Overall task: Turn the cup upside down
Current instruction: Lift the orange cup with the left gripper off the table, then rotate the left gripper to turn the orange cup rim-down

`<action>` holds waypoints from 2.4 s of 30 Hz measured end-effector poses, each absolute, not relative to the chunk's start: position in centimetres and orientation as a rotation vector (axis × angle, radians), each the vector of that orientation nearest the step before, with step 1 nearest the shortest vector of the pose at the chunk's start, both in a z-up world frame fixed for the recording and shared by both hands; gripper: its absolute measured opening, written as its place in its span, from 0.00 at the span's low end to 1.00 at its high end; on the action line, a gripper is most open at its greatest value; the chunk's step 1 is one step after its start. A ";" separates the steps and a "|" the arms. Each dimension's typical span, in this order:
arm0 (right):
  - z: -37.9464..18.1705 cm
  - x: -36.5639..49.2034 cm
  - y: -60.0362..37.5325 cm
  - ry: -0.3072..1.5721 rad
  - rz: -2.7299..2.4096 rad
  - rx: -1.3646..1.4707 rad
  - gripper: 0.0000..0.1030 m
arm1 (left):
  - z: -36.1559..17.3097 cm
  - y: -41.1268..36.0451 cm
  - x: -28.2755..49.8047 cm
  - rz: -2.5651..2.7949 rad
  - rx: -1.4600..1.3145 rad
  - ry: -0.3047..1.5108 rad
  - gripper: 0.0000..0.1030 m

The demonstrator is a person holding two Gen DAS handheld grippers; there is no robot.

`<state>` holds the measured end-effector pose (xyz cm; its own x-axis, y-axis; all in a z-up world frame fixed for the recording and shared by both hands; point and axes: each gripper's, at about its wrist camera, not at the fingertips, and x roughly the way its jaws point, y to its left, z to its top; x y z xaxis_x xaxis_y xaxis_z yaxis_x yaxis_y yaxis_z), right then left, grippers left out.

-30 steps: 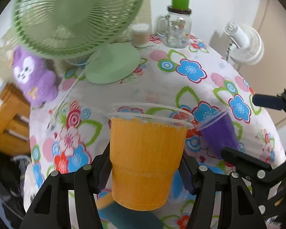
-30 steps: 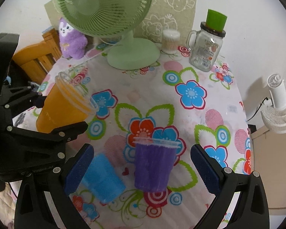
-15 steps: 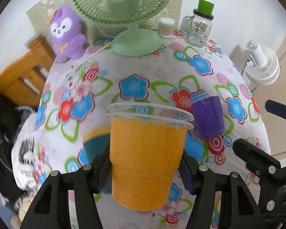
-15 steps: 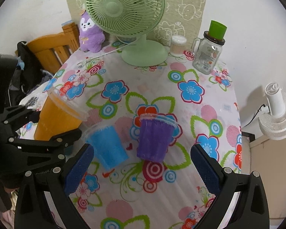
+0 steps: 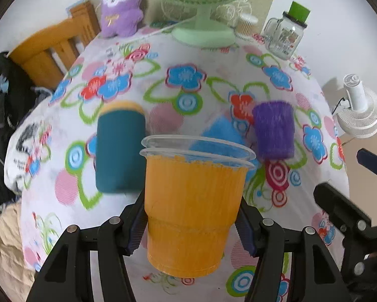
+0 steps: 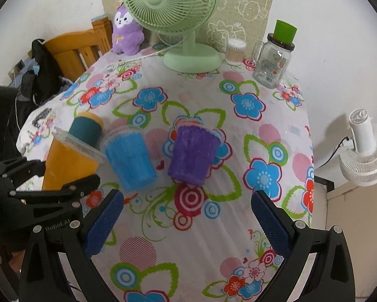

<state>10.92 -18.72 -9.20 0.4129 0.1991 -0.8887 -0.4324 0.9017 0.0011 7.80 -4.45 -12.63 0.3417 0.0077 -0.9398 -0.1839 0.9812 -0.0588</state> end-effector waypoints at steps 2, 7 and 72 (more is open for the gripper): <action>-9.8 10.8 -19.0 1.083 0.410 -0.232 0.99 | -13.7 -4.7 7.3 0.134 -0.176 1.235 0.62; -11.9 10.7 -19.1 1.103 0.409 -0.248 0.99 | -16.4 -5.0 6.8 0.143 -0.214 1.261 0.62; -16.4 -2.7 -8.2 0.755 0.137 -0.043 0.99 | -17.0 4.2 -0.8 -0.403 0.282 1.190 0.87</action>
